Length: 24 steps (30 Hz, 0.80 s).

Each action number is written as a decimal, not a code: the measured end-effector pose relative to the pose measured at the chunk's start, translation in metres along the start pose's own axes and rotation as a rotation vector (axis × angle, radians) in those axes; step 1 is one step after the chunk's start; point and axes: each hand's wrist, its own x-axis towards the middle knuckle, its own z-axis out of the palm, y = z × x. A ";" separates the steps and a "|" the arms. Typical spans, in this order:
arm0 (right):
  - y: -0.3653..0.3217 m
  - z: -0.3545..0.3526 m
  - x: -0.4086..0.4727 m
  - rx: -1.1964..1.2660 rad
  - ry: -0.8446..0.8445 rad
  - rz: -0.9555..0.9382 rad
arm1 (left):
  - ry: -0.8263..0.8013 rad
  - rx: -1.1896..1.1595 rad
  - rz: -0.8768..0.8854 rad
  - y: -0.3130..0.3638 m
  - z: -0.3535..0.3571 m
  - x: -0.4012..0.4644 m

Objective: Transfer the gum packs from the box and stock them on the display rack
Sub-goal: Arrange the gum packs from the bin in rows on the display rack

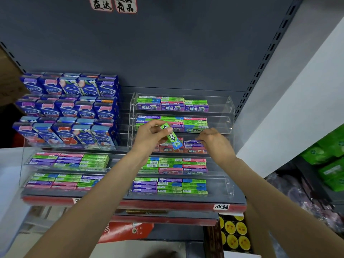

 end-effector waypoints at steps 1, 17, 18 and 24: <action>0.000 0.001 0.000 -0.014 -0.015 -0.003 | 0.005 -0.011 -0.005 0.000 0.000 0.000; -0.003 -0.016 -0.003 0.127 -0.096 0.039 | -0.007 -0.164 -0.072 -0.002 0.005 0.003; -0.003 -0.015 -0.003 0.126 -0.100 0.039 | -0.004 -0.164 -0.073 -0.002 0.006 0.003; -0.004 -0.015 -0.004 0.433 0.054 0.126 | 0.003 -0.197 -0.092 -0.004 0.008 0.004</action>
